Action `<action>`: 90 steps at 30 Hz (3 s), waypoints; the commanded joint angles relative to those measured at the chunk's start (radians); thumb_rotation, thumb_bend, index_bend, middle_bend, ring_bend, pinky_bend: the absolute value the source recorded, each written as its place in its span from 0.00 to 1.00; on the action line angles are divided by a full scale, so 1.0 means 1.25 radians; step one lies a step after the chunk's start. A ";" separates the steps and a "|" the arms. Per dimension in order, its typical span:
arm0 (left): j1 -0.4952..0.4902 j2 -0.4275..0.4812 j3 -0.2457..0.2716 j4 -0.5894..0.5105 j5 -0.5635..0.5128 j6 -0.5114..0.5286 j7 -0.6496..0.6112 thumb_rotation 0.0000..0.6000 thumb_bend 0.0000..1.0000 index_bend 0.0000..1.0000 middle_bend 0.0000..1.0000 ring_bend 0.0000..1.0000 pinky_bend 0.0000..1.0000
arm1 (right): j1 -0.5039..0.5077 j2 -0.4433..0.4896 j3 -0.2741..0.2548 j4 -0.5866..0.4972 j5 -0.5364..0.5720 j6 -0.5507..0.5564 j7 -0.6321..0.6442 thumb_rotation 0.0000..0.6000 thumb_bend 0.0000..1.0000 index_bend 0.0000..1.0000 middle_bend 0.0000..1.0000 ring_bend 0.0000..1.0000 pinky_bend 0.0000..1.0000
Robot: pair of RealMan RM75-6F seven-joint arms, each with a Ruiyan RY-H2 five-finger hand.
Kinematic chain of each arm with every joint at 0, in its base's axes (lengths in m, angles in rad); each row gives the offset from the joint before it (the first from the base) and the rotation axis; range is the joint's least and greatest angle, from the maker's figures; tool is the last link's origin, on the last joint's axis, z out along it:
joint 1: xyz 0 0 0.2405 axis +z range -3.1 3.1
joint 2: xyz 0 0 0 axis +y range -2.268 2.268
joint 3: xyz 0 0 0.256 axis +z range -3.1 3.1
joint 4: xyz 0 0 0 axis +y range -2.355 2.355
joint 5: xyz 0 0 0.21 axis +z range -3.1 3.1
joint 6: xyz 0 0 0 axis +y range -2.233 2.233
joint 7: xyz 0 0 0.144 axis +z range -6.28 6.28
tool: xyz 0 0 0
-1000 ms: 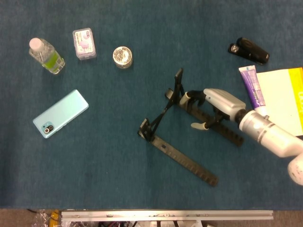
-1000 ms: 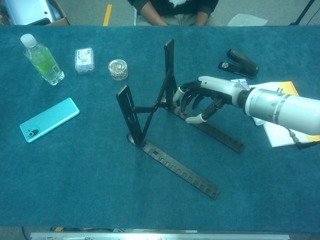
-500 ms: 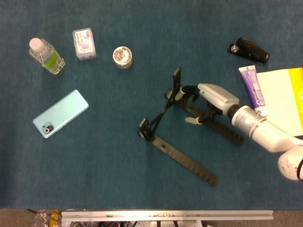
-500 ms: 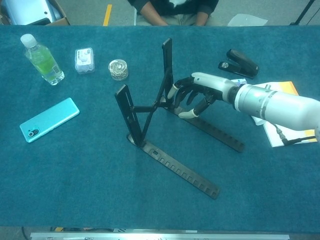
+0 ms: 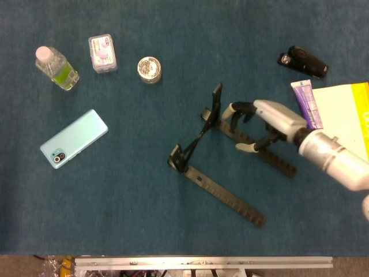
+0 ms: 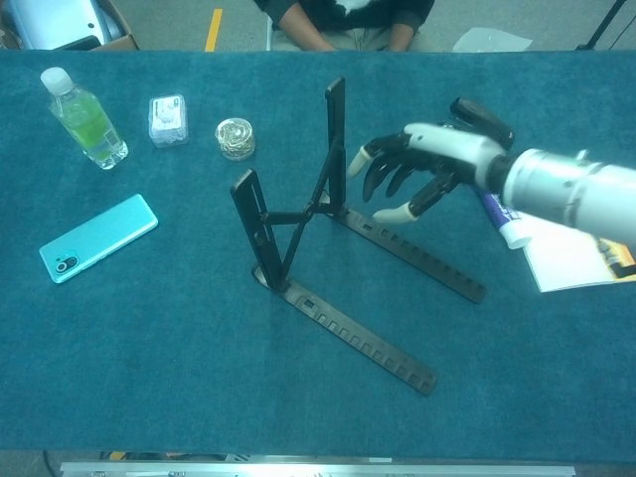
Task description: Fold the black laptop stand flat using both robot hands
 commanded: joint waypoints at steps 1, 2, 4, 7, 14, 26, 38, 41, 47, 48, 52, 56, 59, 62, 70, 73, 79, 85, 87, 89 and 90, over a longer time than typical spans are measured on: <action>-0.002 -0.001 0.000 -0.003 0.002 -0.002 0.004 1.00 0.39 0.02 0.02 0.00 0.00 | -0.033 0.080 0.017 -0.060 -0.063 0.039 0.064 1.00 0.19 0.31 0.45 0.28 0.32; -0.003 -0.001 0.000 -0.004 0.003 -0.003 0.006 1.00 0.39 0.02 0.02 0.00 0.00 | -0.038 0.098 0.020 -0.068 -0.076 0.049 0.077 1.00 0.19 0.31 0.45 0.28 0.32; -0.005 -0.002 0.000 -0.007 0.004 -0.004 0.011 1.00 0.39 0.02 0.02 0.00 0.00 | -0.049 0.139 0.026 -0.080 -0.094 0.065 0.102 1.00 0.19 0.31 0.44 0.28 0.32; -0.008 -0.005 0.000 -0.010 0.005 -0.008 0.016 1.00 0.39 0.02 0.02 0.00 0.00 | -0.055 0.174 0.036 -0.077 -0.102 0.081 0.126 1.00 0.19 0.31 0.44 0.28 0.32; -0.013 -0.008 0.001 -0.018 0.009 -0.011 0.030 1.00 0.39 0.02 0.02 0.00 0.00 | -0.065 0.176 0.052 -0.040 -0.107 0.123 0.174 1.00 0.18 0.31 0.41 0.25 0.32; -0.012 -0.001 -0.001 -0.025 0.002 -0.009 0.036 1.00 0.39 0.02 0.02 0.00 0.00 | -0.048 0.113 0.059 -0.003 -0.139 0.155 0.248 0.79 0.00 0.19 0.25 0.12 0.22; -0.003 0.009 0.000 -0.024 0.000 0.003 0.022 1.00 0.39 0.02 0.02 0.00 0.00 | 0.022 0.024 0.077 0.002 -0.095 0.102 0.230 0.79 0.00 0.19 0.25 0.12 0.22; 0.000 0.010 0.001 -0.021 -0.001 0.005 0.018 1.00 0.39 0.02 0.02 0.00 0.00 | 0.028 0.022 0.074 -0.002 -0.090 0.092 0.222 0.80 0.01 0.19 0.27 0.13 0.22; 0.001 0.010 0.001 -0.020 0.001 0.006 0.014 1.00 0.39 0.02 0.02 0.00 0.00 | 0.027 0.039 0.059 -0.017 -0.097 0.079 0.228 0.84 0.01 0.19 0.34 0.21 0.22; 0.001 0.010 0.001 -0.019 0.002 0.006 0.014 1.00 0.39 0.02 0.02 0.00 0.00 | 0.024 0.044 0.055 -0.020 -0.101 0.079 0.231 0.84 0.01 0.19 0.34 0.21 0.22; 0.000 0.008 0.002 -0.018 0.004 0.005 0.013 1.00 0.39 0.02 0.02 0.00 0.00 | 0.009 0.071 0.037 -0.034 -0.123 0.086 0.245 0.85 0.01 0.19 0.35 0.22 0.22; -0.001 0.007 0.002 -0.018 0.004 0.002 0.014 1.00 0.39 0.02 0.02 0.00 0.00 | -0.011 0.105 0.011 -0.052 -0.157 0.097 0.268 0.85 0.01 0.19 0.35 0.22 0.22; -0.005 0.007 0.001 -0.019 0.006 0.000 0.017 1.00 0.39 0.02 0.02 0.00 0.00 | -0.028 0.137 -0.012 -0.067 -0.193 0.114 0.297 0.85 0.01 0.19 0.35 0.22 0.22; -0.010 0.005 -0.001 -0.021 0.008 -0.005 0.021 1.00 0.39 0.02 0.02 0.00 0.00 | -0.039 0.166 -0.025 -0.076 -0.227 0.136 0.325 0.85 0.01 0.19 0.35 0.22 0.22; -0.033 0.010 -0.004 -0.033 0.031 -0.022 0.043 1.00 0.39 0.02 0.02 0.00 0.00 | -0.041 0.218 -0.040 -0.090 -0.282 0.175 0.408 0.85 0.01 0.19 0.35 0.22 0.22; -0.039 0.013 -0.002 -0.037 0.035 -0.029 0.049 1.00 0.39 0.02 0.02 0.00 0.00 | -0.043 0.224 -0.052 -0.088 -0.293 0.184 0.412 0.85 0.01 0.19 0.35 0.22 0.22; -0.049 0.017 0.000 -0.042 0.041 -0.041 0.057 1.00 0.39 0.02 0.02 0.00 0.00 | -0.050 0.215 -0.081 -0.080 -0.326 0.201 0.336 0.89 0.01 0.19 0.35 0.22 0.22; -0.052 0.016 0.002 -0.043 0.040 -0.046 0.059 1.00 0.39 0.02 0.02 0.00 0.00 | -0.059 0.197 -0.113 -0.079 -0.377 0.225 0.205 1.00 0.02 0.19 0.35 0.23 0.22; -0.053 0.017 0.004 -0.044 0.040 -0.050 0.060 1.00 0.39 0.02 0.02 0.00 0.00 | -0.062 0.193 -0.122 -0.079 -0.385 0.227 0.165 1.00 0.02 0.19 0.35 0.23 0.22; -0.054 0.019 0.007 -0.046 0.042 -0.052 0.060 1.00 0.39 0.02 0.01 0.00 0.00 | -0.064 0.192 -0.125 -0.083 -0.381 0.230 0.152 1.00 0.02 0.19 0.35 0.23 0.22; -0.056 0.019 0.009 -0.047 0.045 -0.055 0.060 1.00 0.39 0.02 0.01 0.00 0.00 | -0.065 0.192 -0.126 -0.084 -0.380 0.233 0.147 1.00 0.02 0.19 0.35 0.23 0.22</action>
